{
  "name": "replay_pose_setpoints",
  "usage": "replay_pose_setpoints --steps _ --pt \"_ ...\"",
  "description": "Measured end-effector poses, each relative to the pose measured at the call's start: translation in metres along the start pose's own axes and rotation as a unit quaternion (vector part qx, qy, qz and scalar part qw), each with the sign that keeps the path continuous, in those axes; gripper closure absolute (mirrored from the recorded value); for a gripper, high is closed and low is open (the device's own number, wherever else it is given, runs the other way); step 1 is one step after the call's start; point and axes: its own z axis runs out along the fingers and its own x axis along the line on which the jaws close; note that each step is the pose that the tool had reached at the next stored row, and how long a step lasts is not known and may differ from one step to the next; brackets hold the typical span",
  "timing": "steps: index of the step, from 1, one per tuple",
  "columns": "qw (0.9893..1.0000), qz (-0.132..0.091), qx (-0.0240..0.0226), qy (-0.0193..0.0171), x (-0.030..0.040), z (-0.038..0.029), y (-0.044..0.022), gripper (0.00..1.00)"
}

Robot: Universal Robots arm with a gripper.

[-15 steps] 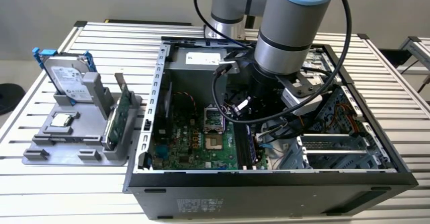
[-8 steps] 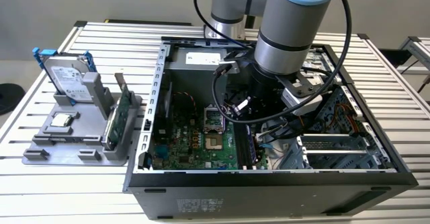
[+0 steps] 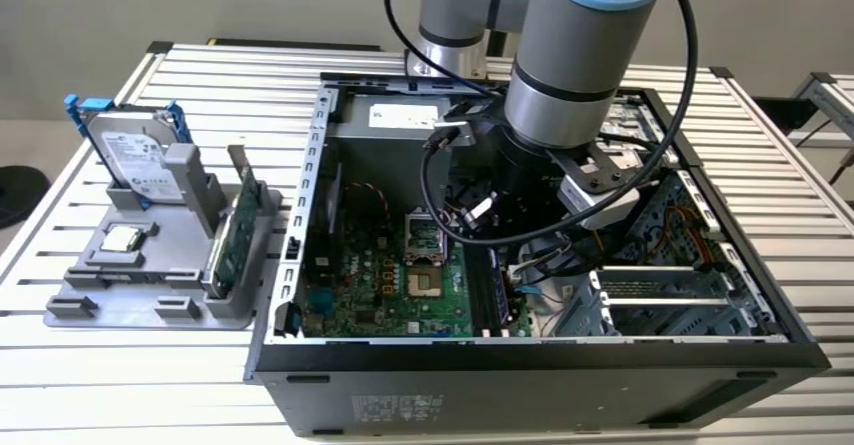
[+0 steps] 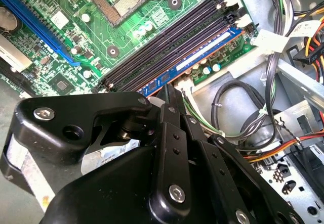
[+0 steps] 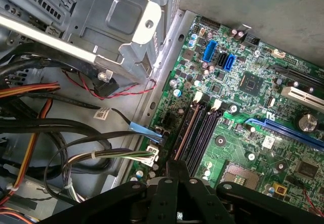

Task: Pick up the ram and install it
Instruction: 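Press down the ram until it locks into place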

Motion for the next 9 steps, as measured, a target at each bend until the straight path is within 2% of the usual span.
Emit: replay_pose_setpoints --steps 9 --pt "1.0000 0.000 0.0000 0.0000 -0.0002 0.0000 -0.0001 1.00"
